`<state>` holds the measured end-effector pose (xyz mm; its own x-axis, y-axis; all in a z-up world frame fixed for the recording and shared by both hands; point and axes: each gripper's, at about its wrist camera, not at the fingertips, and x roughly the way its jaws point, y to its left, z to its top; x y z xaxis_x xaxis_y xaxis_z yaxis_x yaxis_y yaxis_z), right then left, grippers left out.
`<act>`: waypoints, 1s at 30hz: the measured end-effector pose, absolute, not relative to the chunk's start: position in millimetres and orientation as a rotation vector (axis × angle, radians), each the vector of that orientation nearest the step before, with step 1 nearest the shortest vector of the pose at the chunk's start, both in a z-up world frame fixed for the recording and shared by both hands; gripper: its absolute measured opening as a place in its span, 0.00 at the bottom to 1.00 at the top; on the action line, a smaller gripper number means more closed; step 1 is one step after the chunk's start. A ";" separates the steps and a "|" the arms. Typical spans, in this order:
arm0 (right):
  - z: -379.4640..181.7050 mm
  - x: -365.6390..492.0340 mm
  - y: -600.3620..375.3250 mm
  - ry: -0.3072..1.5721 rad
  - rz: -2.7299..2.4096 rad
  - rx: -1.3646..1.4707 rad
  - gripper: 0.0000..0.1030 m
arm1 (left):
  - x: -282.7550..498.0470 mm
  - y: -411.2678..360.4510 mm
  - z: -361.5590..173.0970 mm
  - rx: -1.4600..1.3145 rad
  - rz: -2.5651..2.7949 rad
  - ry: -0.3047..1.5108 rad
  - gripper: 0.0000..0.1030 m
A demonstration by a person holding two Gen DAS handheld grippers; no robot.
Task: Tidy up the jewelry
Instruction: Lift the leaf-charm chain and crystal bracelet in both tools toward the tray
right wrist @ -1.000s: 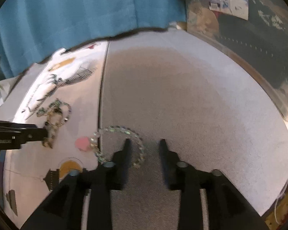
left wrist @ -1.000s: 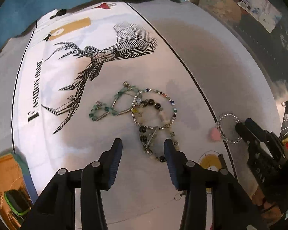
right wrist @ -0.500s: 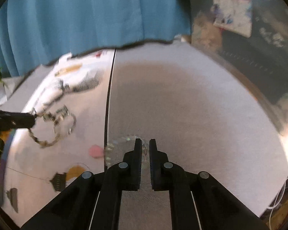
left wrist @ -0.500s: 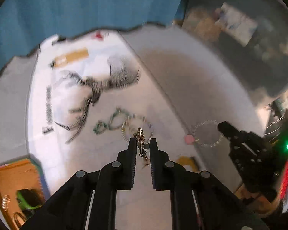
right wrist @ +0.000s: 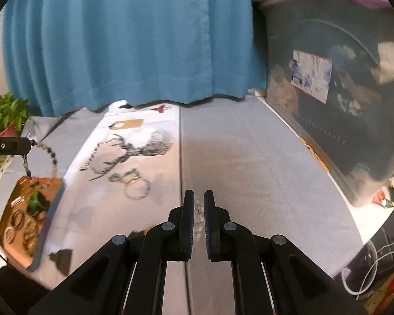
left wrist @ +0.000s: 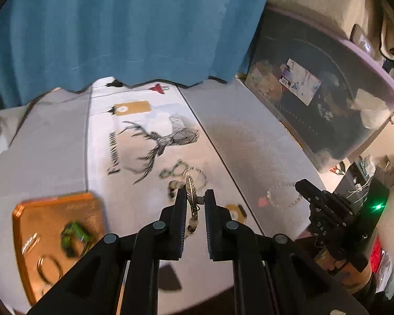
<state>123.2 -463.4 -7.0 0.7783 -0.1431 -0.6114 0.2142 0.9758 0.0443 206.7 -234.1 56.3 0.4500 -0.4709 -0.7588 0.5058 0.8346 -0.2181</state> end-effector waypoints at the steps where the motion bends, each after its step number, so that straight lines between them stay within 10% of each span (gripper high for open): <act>1: -4.3 117.6 -457.6 0.652 -0.184 0.106 0.08 | 200.1 -226.7 57.5 0.036 -0.603 0.922 0.10; 30: 4.4 -16.2 -205.8 0.759 0.209 -0.147 0.08 | 12.2 -20.6 32.6 -0.076 -0.418 0.847 0.10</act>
<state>-16.2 -205.8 4.4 0.7064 0.1346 -0.6949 -0.2403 0.9690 -0.0566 12.2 -20.6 32.6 0.5864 -0.3881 -0.7110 0.3286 0.9163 -0.2291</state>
